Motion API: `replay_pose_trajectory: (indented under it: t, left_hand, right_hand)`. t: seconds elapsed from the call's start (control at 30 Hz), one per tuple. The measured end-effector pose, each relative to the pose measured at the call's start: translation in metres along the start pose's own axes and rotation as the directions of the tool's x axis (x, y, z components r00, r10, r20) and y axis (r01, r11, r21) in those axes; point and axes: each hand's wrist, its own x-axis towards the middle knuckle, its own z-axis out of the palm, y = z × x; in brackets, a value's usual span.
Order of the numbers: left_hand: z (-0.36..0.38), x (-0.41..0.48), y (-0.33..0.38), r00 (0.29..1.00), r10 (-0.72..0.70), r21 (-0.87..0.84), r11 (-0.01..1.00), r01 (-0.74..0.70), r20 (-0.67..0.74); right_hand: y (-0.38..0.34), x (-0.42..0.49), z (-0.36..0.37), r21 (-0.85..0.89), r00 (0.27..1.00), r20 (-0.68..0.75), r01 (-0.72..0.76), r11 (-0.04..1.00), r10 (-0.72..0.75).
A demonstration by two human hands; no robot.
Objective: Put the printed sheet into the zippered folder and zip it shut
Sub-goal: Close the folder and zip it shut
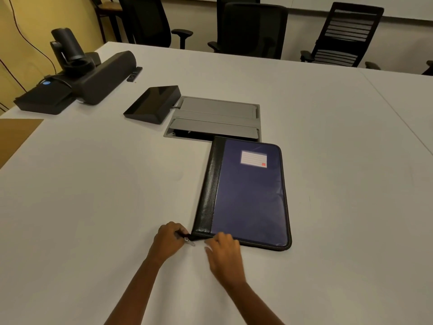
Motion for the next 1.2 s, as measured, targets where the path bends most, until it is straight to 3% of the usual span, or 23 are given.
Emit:
replay_pose_trajectory:
  t: [0.1, 0.27, 0.47, 0.63, 0.93, 1.2]
  left_hand:
    - [-0.001, 0.002, -0.004, 1.0, -0.012, -0.044, 0.999, 0.012, -0.001]
    - [-0.003, 0.0, -0.012, 1.0, 0.009, -0.122, 0.992, -0.008, 0.002]
    - [-0.002, -0.001, -0.015, 1.0, 0.022, -0.185, 0.982, -0.025, -0.018]
    - [-0.001, 0.001, -0.018, 0.998, 0.017, -0.087, 0.996, -0.023, -0.061]
    - [-0.002, 0.0, -0.01, 0.99, 0.031, -0.006, 0.999, -0.032, -0.137]
    - [-0.002, -0.001, -0.005, 0.989, 0.0, 0.03, 1.0, 0.004, -0.149]
  right_hand:
    - [-0.018, 0.006, 0.007, -0.059, 0.998, 0.043, 0.054, 0.997, -0.052]
    - [-0.036, 0.013, 0.011, -0.105, 0.994, 0.062, -0.084, 0.991, 0.091]
    - [-0.043, 0.017, 0.021, 0.037, 0.96, 0.02, -0.281, 0.959, 0.28]
    - [-0.043, 0.017, 0.03, 0.095, 0.943, 0.087, -0.329, 0.939, 0.321]
    - [-0.03, 0.012, 0.008, -0.103, 0.929, -0.009, -0.37, 0.923, 0.371]
    - [0.0, -0.005, 0.0, -0.085, 0.905, -0.038, -0.426, 0.901, 0.424]
